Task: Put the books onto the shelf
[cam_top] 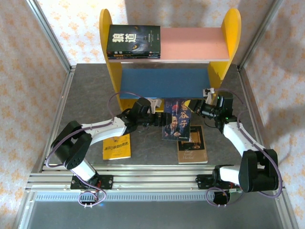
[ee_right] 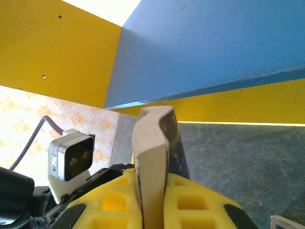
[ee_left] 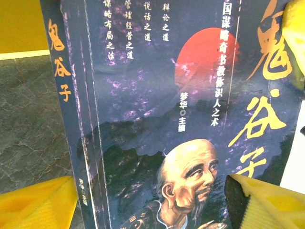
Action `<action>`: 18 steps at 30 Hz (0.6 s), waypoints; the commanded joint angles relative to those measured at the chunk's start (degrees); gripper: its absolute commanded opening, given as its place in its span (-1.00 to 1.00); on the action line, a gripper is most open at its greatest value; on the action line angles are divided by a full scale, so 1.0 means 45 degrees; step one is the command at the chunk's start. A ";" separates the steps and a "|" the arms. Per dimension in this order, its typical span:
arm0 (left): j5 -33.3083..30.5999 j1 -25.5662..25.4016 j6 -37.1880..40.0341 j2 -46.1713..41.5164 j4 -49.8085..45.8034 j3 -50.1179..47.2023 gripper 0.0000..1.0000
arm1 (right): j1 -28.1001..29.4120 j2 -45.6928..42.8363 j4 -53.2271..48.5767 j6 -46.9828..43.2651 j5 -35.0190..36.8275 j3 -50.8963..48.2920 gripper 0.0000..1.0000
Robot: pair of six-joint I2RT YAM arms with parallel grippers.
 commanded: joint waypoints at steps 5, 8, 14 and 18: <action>0.0096 0.0067 0.0016 -0.0192 0.0120 0.0036 0.59 | 0.0455 0.0003 0.1802 0.0861 -0.0711 0.0575 -0.87; -0.0091 0.0087 0.0035 -0.0193 0.0017 0.0030 0.59 | 0.0542 0.0015 0.1841 0.0942 -0.0679 0.0642 -0.88; -0.0525 0.0202 0.0189 -0.0372 -0.0504 -0.0024 0.61 | 0.0562 -0.0154 0.1827 0.1020 -0.0670 0.0695 -0.88; -0.0418 0.0445 0.0305 -0.0623 -0.0585 -0.0153 0.62 | 0.0562 -0.0224 0.1800 0.1060 -0.0656 0.0716 -0.89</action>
